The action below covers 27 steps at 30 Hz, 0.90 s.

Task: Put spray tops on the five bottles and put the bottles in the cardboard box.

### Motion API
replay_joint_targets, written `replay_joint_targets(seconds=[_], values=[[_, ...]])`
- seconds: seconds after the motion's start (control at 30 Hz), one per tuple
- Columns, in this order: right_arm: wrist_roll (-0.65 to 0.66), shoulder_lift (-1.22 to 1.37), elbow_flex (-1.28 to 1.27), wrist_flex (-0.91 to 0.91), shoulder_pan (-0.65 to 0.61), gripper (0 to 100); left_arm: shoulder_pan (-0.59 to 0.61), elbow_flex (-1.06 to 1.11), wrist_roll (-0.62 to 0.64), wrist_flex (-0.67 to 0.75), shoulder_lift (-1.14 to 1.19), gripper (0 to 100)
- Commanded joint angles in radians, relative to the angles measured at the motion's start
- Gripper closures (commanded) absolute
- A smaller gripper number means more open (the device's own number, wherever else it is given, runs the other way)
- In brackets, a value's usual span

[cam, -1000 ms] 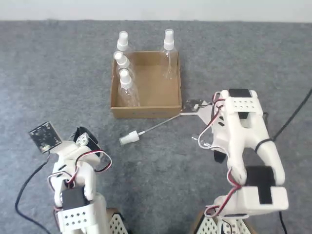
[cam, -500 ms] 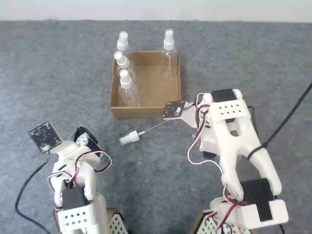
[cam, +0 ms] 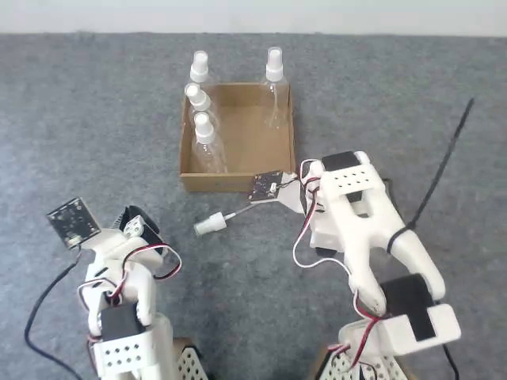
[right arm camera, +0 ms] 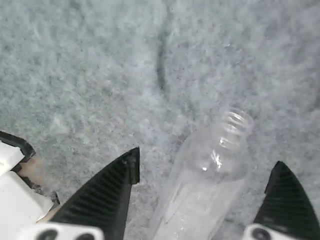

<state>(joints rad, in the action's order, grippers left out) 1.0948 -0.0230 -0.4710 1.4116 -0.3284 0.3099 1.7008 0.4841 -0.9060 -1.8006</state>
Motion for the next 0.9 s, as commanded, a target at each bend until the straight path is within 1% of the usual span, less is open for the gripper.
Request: replay_joint_targets(seconds=[0.0,0.13,0.27,0.33,0.47,0.6,0.87], values=[[-0.005,0.016,0.014,-0.024,-0.005,65.2,0.003,-0.015,0.003,0.025,-0.017,99],[-0.003,0.022,0.014,-0.024,-0.002,66.0,0.003,-0.015,0.003,0.025,-0.017,99],[-0.003,0.025,0.005,-0.07,0.004,72.2,0.003,-0.015,0.003,0.025,-0.017,99],[-0.003,0.025,0.005,-0.091,0.025,73.6,0.003,-0.015,0.003,0.025,-0.017,99],[-0.003,0.025,0.005,-0.099,0.054,73.1,0.003,-0.015,0.003,0.025,-0.017,99],[-0.003,0.025,-0.008,-0.097,0.065,70.2,0.003,-0.015,0.003,0.025,-0.017,99],[-0.002,0.025,-0.037,-0.104,0.073,70.2,0.003,-0.015,0.003,0.025,-0.017,99]])
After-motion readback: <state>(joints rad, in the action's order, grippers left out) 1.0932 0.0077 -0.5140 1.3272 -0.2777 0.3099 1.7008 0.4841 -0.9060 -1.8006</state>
